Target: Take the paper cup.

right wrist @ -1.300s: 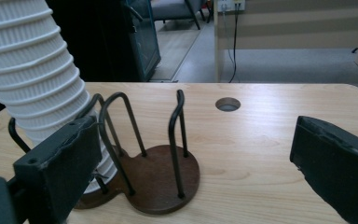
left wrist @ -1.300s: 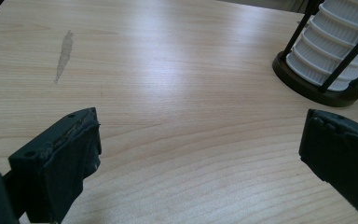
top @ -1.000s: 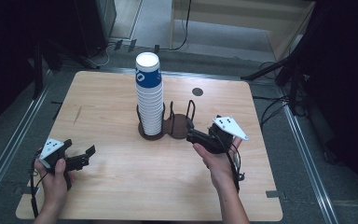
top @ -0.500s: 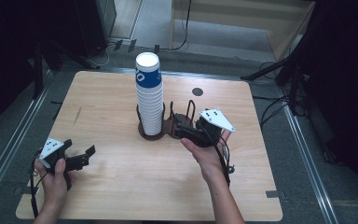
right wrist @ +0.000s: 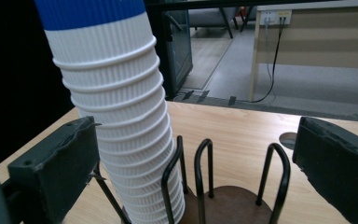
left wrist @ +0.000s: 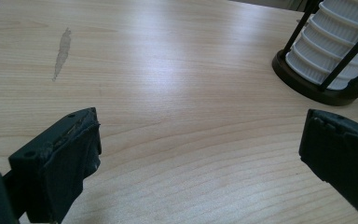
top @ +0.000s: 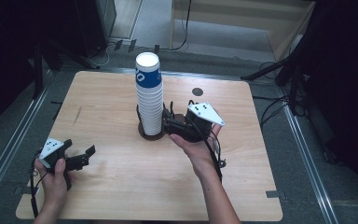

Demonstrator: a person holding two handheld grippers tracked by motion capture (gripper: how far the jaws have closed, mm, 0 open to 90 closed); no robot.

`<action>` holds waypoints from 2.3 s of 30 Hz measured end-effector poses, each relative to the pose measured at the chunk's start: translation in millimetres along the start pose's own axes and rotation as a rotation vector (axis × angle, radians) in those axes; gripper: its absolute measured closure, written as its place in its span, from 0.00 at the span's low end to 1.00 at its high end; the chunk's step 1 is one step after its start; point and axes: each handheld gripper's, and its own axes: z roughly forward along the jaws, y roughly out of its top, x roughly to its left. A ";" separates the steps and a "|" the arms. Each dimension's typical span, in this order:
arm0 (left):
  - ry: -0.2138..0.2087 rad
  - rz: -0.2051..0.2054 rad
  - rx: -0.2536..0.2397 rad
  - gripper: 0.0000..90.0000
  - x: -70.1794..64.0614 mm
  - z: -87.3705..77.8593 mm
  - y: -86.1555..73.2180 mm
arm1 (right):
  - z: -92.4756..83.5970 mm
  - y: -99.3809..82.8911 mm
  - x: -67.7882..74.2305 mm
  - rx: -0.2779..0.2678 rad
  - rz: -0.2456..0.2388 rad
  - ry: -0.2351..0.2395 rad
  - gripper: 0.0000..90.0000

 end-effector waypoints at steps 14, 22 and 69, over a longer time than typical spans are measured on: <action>-0.003 0.000 0.002 0.00 0.1 0.7 0.1 | 8.6 11.7 18.7 -0.016 -0.017 0.036 0.00; -0.006 -0.004 0.003 0.00 0.3 1.0 0.4 | 19.8 20.4 32.6 -0.021 -0.029 0.054 0.00; -0.015 -0.014 0.018 0.00 1.3 4.2 1.8 | 87.7 51.8 70.2 -0.026 -0.061 -0.014 0.19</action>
